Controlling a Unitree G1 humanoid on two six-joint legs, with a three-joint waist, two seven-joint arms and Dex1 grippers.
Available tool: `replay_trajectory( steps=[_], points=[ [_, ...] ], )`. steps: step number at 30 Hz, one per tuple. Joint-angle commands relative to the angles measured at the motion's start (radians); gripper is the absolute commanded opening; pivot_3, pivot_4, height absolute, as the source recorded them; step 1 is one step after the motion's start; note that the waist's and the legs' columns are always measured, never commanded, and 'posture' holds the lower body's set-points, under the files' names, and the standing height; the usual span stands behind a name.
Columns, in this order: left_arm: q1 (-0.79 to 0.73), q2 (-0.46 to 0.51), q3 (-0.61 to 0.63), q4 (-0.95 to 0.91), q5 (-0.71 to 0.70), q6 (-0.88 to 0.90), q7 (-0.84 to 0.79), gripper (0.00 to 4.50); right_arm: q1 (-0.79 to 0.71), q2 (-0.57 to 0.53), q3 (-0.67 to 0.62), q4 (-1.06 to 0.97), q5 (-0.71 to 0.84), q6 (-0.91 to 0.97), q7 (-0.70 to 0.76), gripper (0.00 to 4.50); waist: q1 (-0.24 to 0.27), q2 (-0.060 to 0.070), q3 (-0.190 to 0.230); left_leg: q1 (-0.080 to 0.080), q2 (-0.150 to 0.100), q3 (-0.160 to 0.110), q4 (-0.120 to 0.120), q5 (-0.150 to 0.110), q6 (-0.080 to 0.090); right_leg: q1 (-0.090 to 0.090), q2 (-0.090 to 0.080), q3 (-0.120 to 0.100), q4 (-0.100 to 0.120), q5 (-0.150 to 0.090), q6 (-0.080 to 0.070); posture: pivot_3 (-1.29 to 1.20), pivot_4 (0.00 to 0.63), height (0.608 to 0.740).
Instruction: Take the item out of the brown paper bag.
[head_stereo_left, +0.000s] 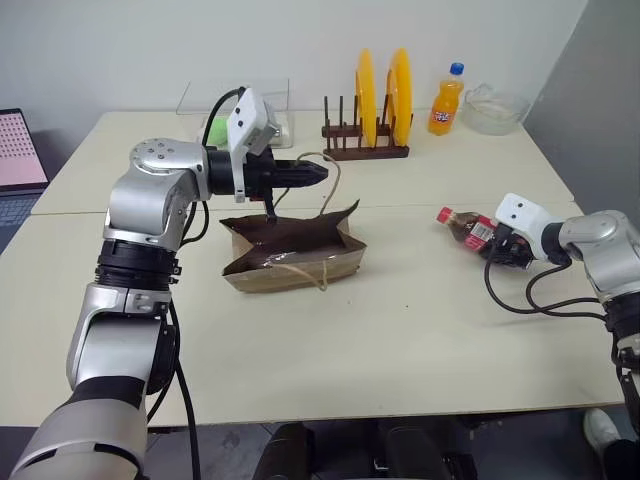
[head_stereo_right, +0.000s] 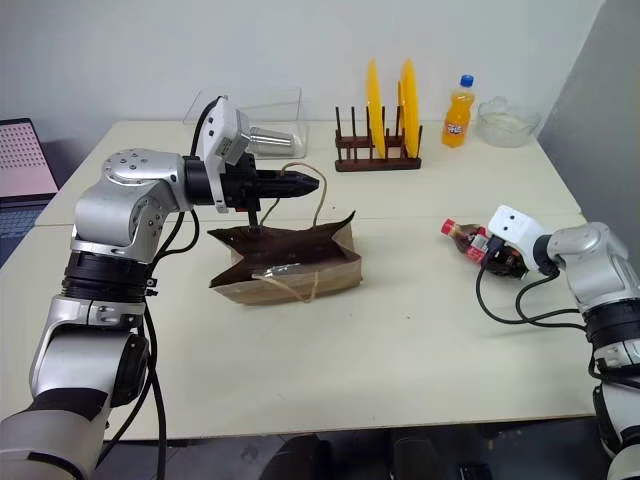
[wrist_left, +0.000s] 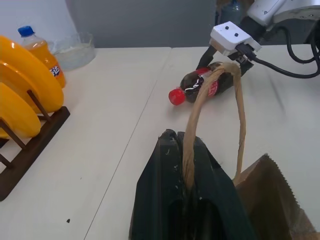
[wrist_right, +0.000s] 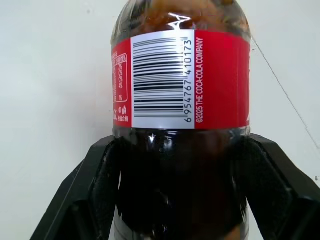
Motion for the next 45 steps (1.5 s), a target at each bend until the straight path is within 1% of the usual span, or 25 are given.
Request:
replay_trajectory(
  steps=[1,2,3,4,8,11,14,17,18,20,21,23,25,27,28,29,30,33,34,37,39,40,42,43,45],
  points=[
    [-0.006,0.01,0.022,-0.035,-0.006,-0.017,0.001,0.0,-0.053,-0.009,-0.018,0.05,-0.016,-0.043,0.023,3.76,0.001,0.0,0.0,0.0,0.0,0.0,0.0,0.0,0.0,0.0,0.0,0.0,0.0,0.0,0.0,0.0,0.15,0.74],
    [-0.006,0.01,0.022,-0.035,-0.006,-0.017,0.002,0.0,-0.061,-0.009,-0.019,0.065,-0.018,-0.049,0.028,3.96,0.001,0.0,0.0,0.0,0.0,0.0,0.0,0.0,0.0,0.0,0.0,0.0,0.0,0.0,0.0,0.0,0.15,0.74],
    [-0.006,0.01,0.023,-0.034,-0.006,-0.018,0.002,0.0,-0.067,-0.01,-0.022,0.079,-0.019,-0.054,0.033,4.34,0.001,0.0,0.0,0.0,0.0,0.0,0.0,0.0,0.0,0.0,0.0,0.0,0.0,0.0,0.0,0.0,0.15,0.74],
    [-0.006,0.011,0.023,-0.034,-0.006,-0.019,0.002,0.0,-0.073,-0.015,-0.025,0.088,-0.018,-0.059,0.04,4.47,0.001,0.0,0.0,0.0,0.0,0.0,0.0,0.0,0.0,0.0,0.0,0.0,0.0,0.0,0.0,0.0,0.15,0.74],
    [-0.002,0.011,0.024,-0.033,-0.005,-0.021,0.005,0.0,-0.067,-0.057,-0.056,0.054,0.011,-0.077,0.091,4.47,0.001,0.0,0.0,0.0,0.0,0.0,0.0,0.0,0.0,0.0,0.0,0.0,0.0,0.0,0.0,0.0,0.15,0.74],
    [0.0,0.013,0.026,-0.028,-0.003,-0.027,0.007,0.0,-0.011,-0.138,-0.136,-0.109,0.078,-0.09,0.152,4.47,0.002,0.001,0.001,0.0,0.0,0.0,0.0,0.0,0.0,0.0,0.0,0.0,0.0,0.0,0.0,0.0,0.15,0.74],
    [-0.004,0.014,0.03,-0.011,0.0,-0.036,0.013,0.0,0.106,-0.183,-0.277,-0.348,0.241,-0.022,0.222,4.47,0.004,0.001,0.001,-0.001,0.0,-0.001,0.0,0.0,0.0,0.0,0.0,-0.001,0.0,0.0,0.001,0.0,0.15,0.74],
    [-0.027,0.009,0.031,0.031,0.009,-0.047,0.025,0.0,0.251,-0.128,-0.478,-0.678,0.441,0.162,0.152,4.47,0.001,0.001,0.001,0.0,0.001,-0.002,0.0,0.0,0.0,0.002,0.0,-0.002,0.0,-0.002,0.003,0.0,0.15,0.74],
    [-0.039,0.005,0.029,0.052,0.018,-0.056,0.034,0.0,0.294,-0.089,-0.532,-0.789,0.504,0.227,0.102,4.47,0.002,0.001,0.001,0.001,0.001,-0.002,0.0,0.0,0.0,0.002,0.0,-0.002,0.0,-0.002,0.004,0.0,0.15,0.74],
    [-0.062,0.001,0.026,0.092,0.035,-0.077,0.05,0.0,0.356,0.019,-0.593,-0.984,0.606,0.319,-0.032,4.47,0.003,0.0,0.001,0.001,0.001,-0.004,0.001,0.0,0.0,0.002,0.0,-0.003,0.001,-0.003,0.006,0.0,0.15,0.74],
    [-0.07,-0.003,0.028,0.11,0.043,-0.093,0.058,0.0,0.377,0.077,-0.605,-1.065,0.646,0.358,-0.104,4.47,0.003,0.0,0.001,0.001,0.001,-0.005,0.001,0.0,0.0,0.003,0.0,-0.003,0.001,-0.003,0.006,0.0,0.15,0.74],
    [-0.08,0.003,0.024,0.137,0.053,-0.111,0.047,0.0,0.417,0.189,-0.56,-1.212,0.676,0.396,-0.234,4.47,0.004,0.0,0.001,0.001,0.0,-0.004,0.001,0.0,0.0,0.003,0.0,-0.002,0.001,-0.003,0.006,0.0,0.15,0.74],
    [-0.09,0.012,0.015,0.163,0.072,-0.133,0.037,0.0,0.437,0.251,-0.504,-1.291,0.674,0.417,-0.315,4.47,0.004,0.0,0.0,0.001,0.0,-0.004,0.001,0.0,-0.001,0.002,-0.001,-0.002,0.001,-0.003,0.006,0.0,0.15,0.74],
    [-0.104,0.018,0.01,0.196,0.093,-0.154,0.043,0.0,0.445,0.298,-0.438,-1.317,0.649,0.422,-0.375,4.47,0.004,0.0,0.0,0.001,0.0,-0.004,0.001,0.0,0.0,0.002,-0.001,-0.002,0.001,-0.003,0.006,0.0,0.15,0.74],
    [-0.111,0.02,0.009,0.212,0.103,-0.161,0.044,0.4,0.447,0.316,-0.407,-1.315,0.633,0.414,-0.397,4.5,0.004,-0.001,0.0,0.001,-0.001,-0.004,0.001,0.0,0.0,0.002,-0.001,-0.002,0.0,-0.003,0.006,0.0,0.15,0.74],
    [-0.118,0.023,0.007,0.227,0.112,-0.177,0.04,0.54,0.445,0.324,-0.379,-1.299,0.612,0.397,-0.408,4.5,0.005,-0.001,0.0,0.001,0.0,-0.004,0.001,0.0,0.0,0.002,0.0,-0.002,0.0,-0.003,0.006,0.0,0.15,0.74],
    [-0.122,0.025,0.007,0.237,0.12,-0.192,0.036,0.8,0.443,0.329,-0.358,-1.283,0.595,0.382,-0.413,4.5,0.005,-0.001,0.0,0.0,0.0,-0.004,0.001,0.0,0.0,0.002,0.0,-0.002,0.0,-0.003,0.006,0.0,0.15,0.74],
    [-0.125,0.036,0.017,0.238,0.128,-0.21,0.03,1.71,0.434,0.334,-0.315,-1.235,0.571,0.343,-0.407,4.5,0.004,-0.001,0.0,0.0,-0.001,-0.004,0.001,0.0,0.0,0.002,0.0,-0.002,0.0,-0.003,0.006,0.0,0.15,0.74],
    [-0.123,0.041,0.021,0.232,0.129,-0.208,0.035,2.08,0.434,0.334,-0.303,-1.22,0.564,0.33,-0.402,4.5,0.004,-0.001,0.0,0.0,-0.001,-0.004,0.001,0.0,0.0,0.002,0.0,-0.002,0.0,-0.003,0.006,0.0,0.15,0.74],
    [-0.106,0.064,0.039,0.187,0.124,-0.182,0.051,2.98,0.435,0.334,-0.28,-1.176,0.556,0.287,-0.382,4.5,0.003,-0.001,0.0,0.0,0.0,-0.004,0.001,0.0,0.0,0.002,0.0,-0.002,0.0,-0.003,0.006,0.0,0.15,0.74],
    [-0.068,0.092,0.052,0.118,0.111,-0.156,0.055,3.65,0.431,0.332,-0.273,-1.148,0.557,0.262,-0.367,4.5,0.002,-0.001,0.0,0.0,0.0,-0.004,0.001,0.0,0.0,0.001,0.0,-0.002,0.0,-0.003,0.006,0.0,0.15,0.74],
    [-0.03,0.114,0.063,0.063,0.103,-0.144,0.054,3.9,0.429,0.33,-0.271,-1.131,0.553,0.243,-0.356,4.5,-0.001,-0.001,0.0,0.0,0.0,-0.004,0.001,0.0,0.0,0.001,0.0,-0.002,0.0,-0.003,0.006,0.0,0.15,0.74],
    [0.035,0.147,0.082,-0.027,0.094,-0.121,0.066,3.9,0.428,0.327,-0.266,-1.104,0.544,0.213,-0.342,4.5,-0.003,-0.001,0.0,0.001,-0.001,-0.004,0.0,0.0,0.0,0.002,0.0,-0.001,0.001,-0.003,0.006,0.0,0.15,0.74],
    [0.091,0.169,0.111,-0.093,0.084,-0.098,0.086,3.9,0.429,0.325,-0.268,-1.08,0.537,0.194,-0.332,4.5,-0.002,-0.001,0.0,0.001,0.0,-0.004,0.0,0.0,0.0,0.001,0.0,-0.001,0.001,-0.003,0.006,0.0,0.15,0.74],
    [0.18,0.188,0.173,-0.194,0.075,-0.052,0.163,3.9,0.43,0.32,-0.273,-1.039,0.525,0.159,-0.316,4.5,-0.002,-0.001,0.0,0.002,0.0,-0.004,0.0,0.0,0.0,0.002,0.0,-0.001,0.001,-0.003,0.006,0.0,0.15,0.74]
  ],
)
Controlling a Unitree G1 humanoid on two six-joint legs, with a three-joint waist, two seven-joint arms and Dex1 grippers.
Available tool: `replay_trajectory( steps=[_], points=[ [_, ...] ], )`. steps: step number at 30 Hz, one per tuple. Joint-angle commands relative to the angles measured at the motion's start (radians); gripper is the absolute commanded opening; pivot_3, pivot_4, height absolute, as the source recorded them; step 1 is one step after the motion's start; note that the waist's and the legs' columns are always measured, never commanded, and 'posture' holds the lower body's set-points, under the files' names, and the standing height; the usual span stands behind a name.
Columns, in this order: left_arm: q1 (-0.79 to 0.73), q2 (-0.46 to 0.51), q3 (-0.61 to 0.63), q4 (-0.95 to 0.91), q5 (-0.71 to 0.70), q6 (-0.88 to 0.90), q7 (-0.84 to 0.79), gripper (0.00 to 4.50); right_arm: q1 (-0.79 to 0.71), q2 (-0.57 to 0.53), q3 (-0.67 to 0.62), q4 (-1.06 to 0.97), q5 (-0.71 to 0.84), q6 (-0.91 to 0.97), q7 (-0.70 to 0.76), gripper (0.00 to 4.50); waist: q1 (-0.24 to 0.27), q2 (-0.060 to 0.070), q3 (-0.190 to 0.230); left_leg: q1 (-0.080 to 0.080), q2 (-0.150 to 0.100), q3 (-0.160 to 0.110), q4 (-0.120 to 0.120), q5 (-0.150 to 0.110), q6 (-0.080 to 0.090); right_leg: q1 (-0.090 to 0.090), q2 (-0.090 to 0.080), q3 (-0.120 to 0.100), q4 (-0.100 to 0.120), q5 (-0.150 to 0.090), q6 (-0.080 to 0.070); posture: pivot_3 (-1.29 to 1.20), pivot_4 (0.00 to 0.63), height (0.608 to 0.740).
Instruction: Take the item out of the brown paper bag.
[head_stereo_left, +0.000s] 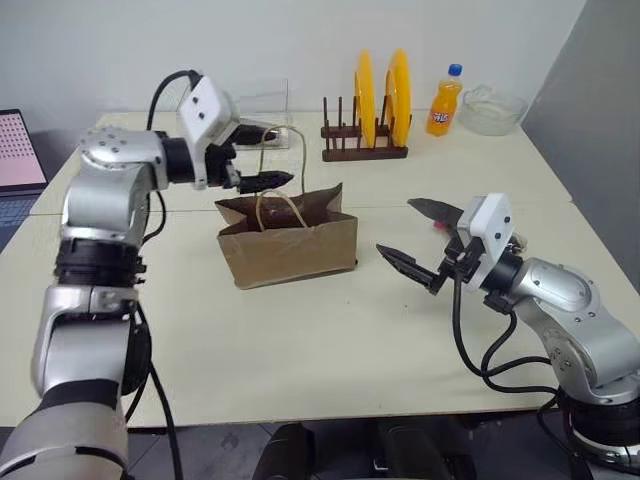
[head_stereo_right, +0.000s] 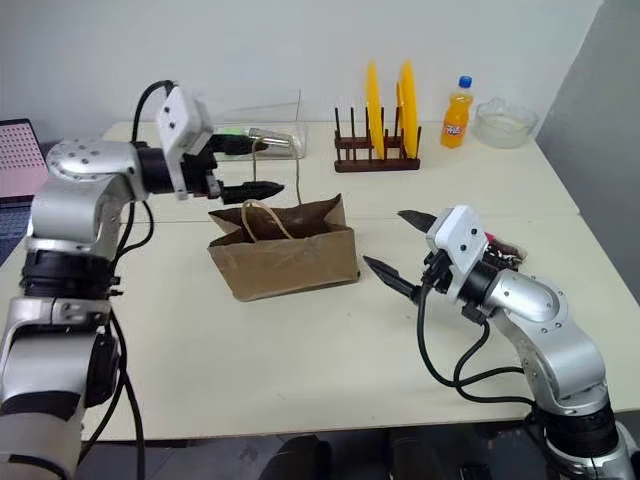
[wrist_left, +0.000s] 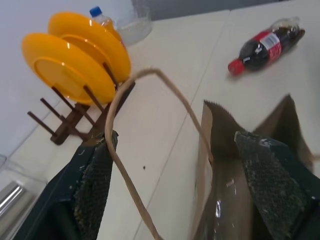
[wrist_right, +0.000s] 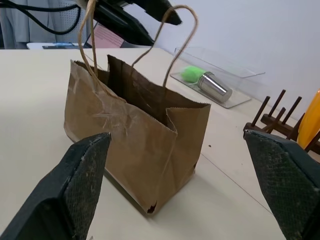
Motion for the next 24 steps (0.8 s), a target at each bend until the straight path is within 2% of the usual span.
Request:
replay_trajectory(
  steps=[1,5,8,11,17,24],
  points=[
    [0.115,0.03,0.139,-0.197,-0.032,0.093,0.151,3.9,-0.009,-0.009,-0.02,0.051,-0.022,-0.087,0.031,4.5,0.002,0.0,0.0,0.0,0.0,0.0,0.0,0.0,0.0,0.0,0.0,0.0,0.0,0.0,0.0,0.0,0.15,0.74],
    [0.254,-0.021,0.248,-0.367,-0.029,0.17,0.359,3.9,-0.009,0.018,-0.049,0.1,-0.047,-0.162,-0.001,4.5,0.008,0.0,0.0,-0.001,0.0,0.0,0.001,0.0,0.0,0.0,0.0,0.0,-0.001,0.0,0.0,0.0,0.15,0.74],
    [0.418,-0.127,0.367,-0.544,0.004,0.229,0.585,3.9,0.012,0.049,-0.094,0.109,-0.057,-0.191,-0.06,4.5,0.011,-0.001,0.0,0.0,0.0,0.0,0.001,0.0,0.0,0.001,-0.001,0.0,-0.001,0.001,-0.001,0.0,0.15,0.74],
    [0.555,-0.214,0.428,-0.685,0.007,0.297,0.714,3.9,0.043,0.081,-0.127,0.106,-0.066,-0.204,-0.118,4.5,0.016,-0.001,-0.001,0.0,0.0,0.0,0.001,0.0,0.0,0.001,-0.001,0.0,-0.001,0.003,-0.004,0.0,0.15,0.74],
    [0.731,-0.31,0.435,-0.819,0.003,0.301,0.818,3.9,0.097,0.122,-0.109,0.043,-0.07,-0.201,-0.153,4.5,0.025,-0.001,-0.001,0.001,0.0,0.0,0.001,0.0,0.0,0.002,-0.001,0.0,0.0,0.001,0.0,0.0,0.15,0.74],
    [0.996,-0.419,0.422,-0.951,0.034,0.214,0.891,3.9,0.243,0.128,-0.083,-0.067,-0.074,-0.207,-0.156,4.5,0.03,-0.002,-0.002,0.001,0.0,0.0,0.0,0.0,0.0,0.002,-0.001,0.0,-0.001,0.0,0.0,0.0,0.15,0.74]
  ],
)
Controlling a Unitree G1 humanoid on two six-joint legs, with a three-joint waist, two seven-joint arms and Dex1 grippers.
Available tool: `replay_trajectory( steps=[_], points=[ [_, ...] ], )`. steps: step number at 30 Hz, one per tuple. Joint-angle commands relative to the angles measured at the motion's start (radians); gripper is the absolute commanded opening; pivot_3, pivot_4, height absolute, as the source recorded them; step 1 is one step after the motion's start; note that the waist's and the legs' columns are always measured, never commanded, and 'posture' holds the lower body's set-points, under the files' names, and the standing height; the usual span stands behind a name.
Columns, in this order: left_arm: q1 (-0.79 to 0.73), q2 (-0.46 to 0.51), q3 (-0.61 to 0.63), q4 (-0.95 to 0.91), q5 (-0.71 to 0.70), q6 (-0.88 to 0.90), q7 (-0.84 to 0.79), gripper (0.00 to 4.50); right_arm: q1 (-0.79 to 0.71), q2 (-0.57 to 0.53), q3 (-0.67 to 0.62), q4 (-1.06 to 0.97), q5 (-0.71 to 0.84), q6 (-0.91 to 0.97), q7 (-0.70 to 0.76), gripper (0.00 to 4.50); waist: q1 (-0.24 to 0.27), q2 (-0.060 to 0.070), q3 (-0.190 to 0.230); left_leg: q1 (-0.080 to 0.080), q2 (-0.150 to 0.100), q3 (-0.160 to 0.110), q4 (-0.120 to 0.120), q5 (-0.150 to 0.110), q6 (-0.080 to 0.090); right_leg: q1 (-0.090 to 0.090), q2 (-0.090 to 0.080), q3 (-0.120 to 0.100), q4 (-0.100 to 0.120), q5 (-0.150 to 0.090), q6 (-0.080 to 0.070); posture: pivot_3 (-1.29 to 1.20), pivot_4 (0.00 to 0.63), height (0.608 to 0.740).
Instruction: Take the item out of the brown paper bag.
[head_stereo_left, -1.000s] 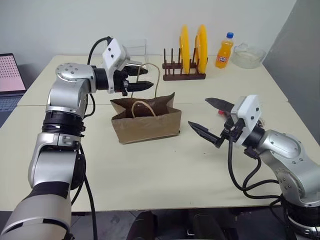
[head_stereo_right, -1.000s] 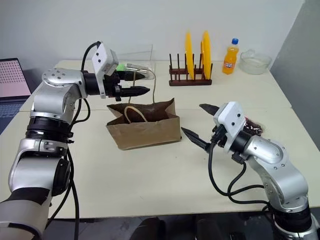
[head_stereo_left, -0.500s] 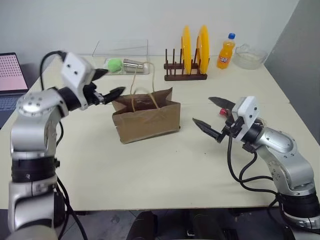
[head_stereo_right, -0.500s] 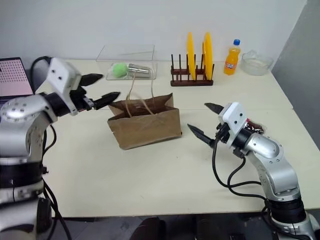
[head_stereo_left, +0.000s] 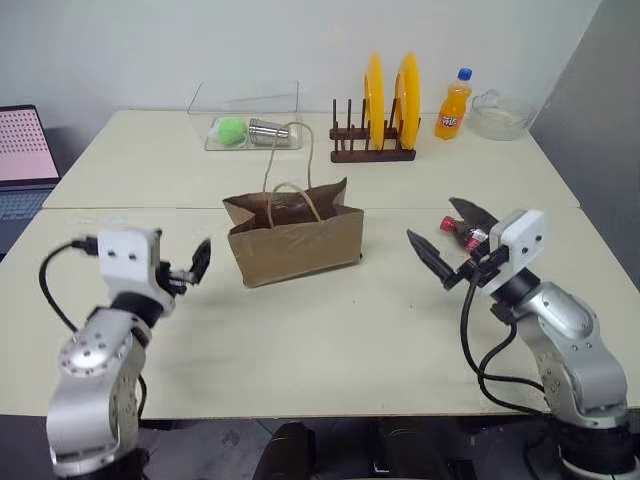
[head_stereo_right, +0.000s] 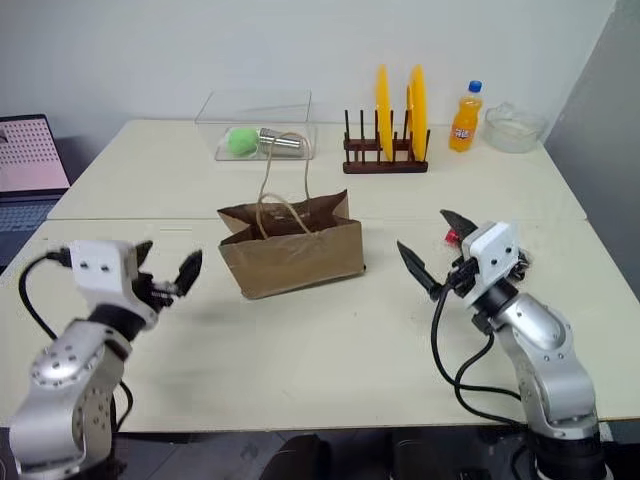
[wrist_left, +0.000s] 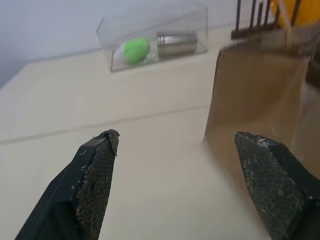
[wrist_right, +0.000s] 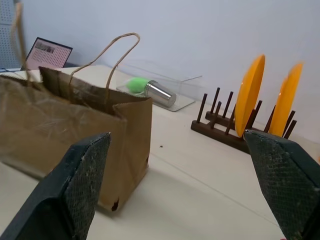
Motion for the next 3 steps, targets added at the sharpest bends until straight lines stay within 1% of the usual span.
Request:
replay_trajectory(
  steps=[1,3],
  points=[
    [0.066,-0.019,0.002,-0.084,0.028,-0.088,0.029,3.9,0.039,0.002,0.009,-0.067,-0.003,-0.016,-0.011,4.5,0.002,0.0,0.0,0.0,0.0,0.0,0.0,0.0,0.0,0.0,0.0,0.0,0.0,0.0,0.0,0.0,0.15,0.74],
    [0.091,-0.039,-0.004,-0.08,0.027,-0.12,0.041,3.9,0.047,0.006,0.021,-0.069,-0.012,-0.017,-0.018,4.5,0.002,0.0,0.0,0.001,0.0,0.0,0.0,0.0,0.0,0.001,0.0,0.0,-0.001,0.0,0.0,0.0,0.15,0.74]
  ],
)
